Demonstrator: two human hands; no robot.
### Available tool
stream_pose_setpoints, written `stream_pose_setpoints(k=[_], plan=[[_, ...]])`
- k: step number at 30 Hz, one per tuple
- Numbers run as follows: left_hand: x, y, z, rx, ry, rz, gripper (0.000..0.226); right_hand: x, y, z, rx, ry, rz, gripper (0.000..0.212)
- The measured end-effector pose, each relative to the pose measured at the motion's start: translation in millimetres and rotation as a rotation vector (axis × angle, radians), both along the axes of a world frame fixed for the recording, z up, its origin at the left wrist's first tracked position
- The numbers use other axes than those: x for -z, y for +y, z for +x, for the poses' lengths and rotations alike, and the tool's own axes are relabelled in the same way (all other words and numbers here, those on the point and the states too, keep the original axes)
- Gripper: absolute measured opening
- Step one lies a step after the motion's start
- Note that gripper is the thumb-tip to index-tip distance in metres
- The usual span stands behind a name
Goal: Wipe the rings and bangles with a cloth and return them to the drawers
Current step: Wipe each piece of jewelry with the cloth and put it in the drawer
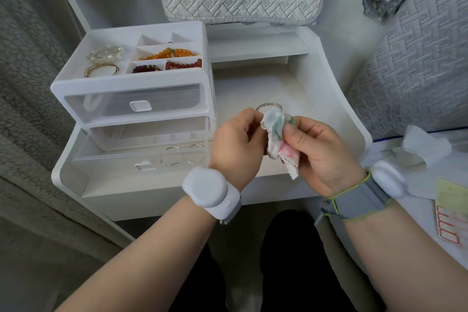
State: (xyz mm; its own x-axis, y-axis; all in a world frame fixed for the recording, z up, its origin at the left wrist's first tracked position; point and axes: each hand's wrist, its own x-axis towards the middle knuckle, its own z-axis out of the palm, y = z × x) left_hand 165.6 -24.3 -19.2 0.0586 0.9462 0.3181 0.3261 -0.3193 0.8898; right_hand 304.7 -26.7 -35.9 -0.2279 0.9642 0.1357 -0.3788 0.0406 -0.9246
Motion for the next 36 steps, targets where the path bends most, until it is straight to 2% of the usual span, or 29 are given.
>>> stream_pose_setpoints(k=[4, 7, 11, 15, 18, 20, 22, 24, 27, 29, 32, 34, 36], plan=[[4, -7, 6, 0.048, -0.052, 0.044, 0.007, -11, 4, 1, 0.102, -0.078, -0.088, 0.045], [6, -6, 5, 0.031, -0.015, 0.098, 0.007, -14, 5, 2, 0.042, -0.122, -0.118, 0.037], [4, -2, 0, -0.023, 0.076, 0.127, 0.017, -6, 3, 5, -0.068, -0.071, -0.057, 0.042], [3, 1, -2, -0.043, 0.056, -0.007, 0.023, 4, -1, 3, -0.095, -0.042, 0.048, 0.038], [0, 2, 2, -0.031, -0.154, -0.213, 0.022, 8, -1, 2, -0.037, -0.071, 0.138, 0.036], [-4, 2, 3, -0.021, -0.291, -0.343, 0.019, 6, -3, 2, 0.035, -0.134, 0.197, 0.021], [-5, 2, 2, 0.009, -0.298, -0.38, 0.015, 3, -3, 3, 0.099, -0.19, 0.235, 0.013], [-5, 3, -2, 0.042, -0.189, -0.303, 0.012, 0, -3, 4, 0.125, -0.233, 0.255, 0.01], [-6, 3, -6, 0.033, -0.016, -0.145, 0.01, 0, -1, 6, 0.118, -0.226, 0.237, 0.037], [-7, 1, -3, 0.031, -0.038, -0.131, 0.01, -2, 0, 4, 0.126, -0.193, 0.214, 0.041], [-6, -5, 4, 0.058, -0.18, -0.199, 0.012, -2, 3, 1, 0.179, -0.174, 0.151, 0.061], [-5, -5, 5, 0.073, -0.3, -0.265, 0.016, 0, 4, 1, 0.164, -0.155, 0.136, 0.059], [-5, -1, 3, 0.075, -0.359, -0.307, 0.02, 1, 1, 3, 0.108, -0.139, 0.152, 0.046]])
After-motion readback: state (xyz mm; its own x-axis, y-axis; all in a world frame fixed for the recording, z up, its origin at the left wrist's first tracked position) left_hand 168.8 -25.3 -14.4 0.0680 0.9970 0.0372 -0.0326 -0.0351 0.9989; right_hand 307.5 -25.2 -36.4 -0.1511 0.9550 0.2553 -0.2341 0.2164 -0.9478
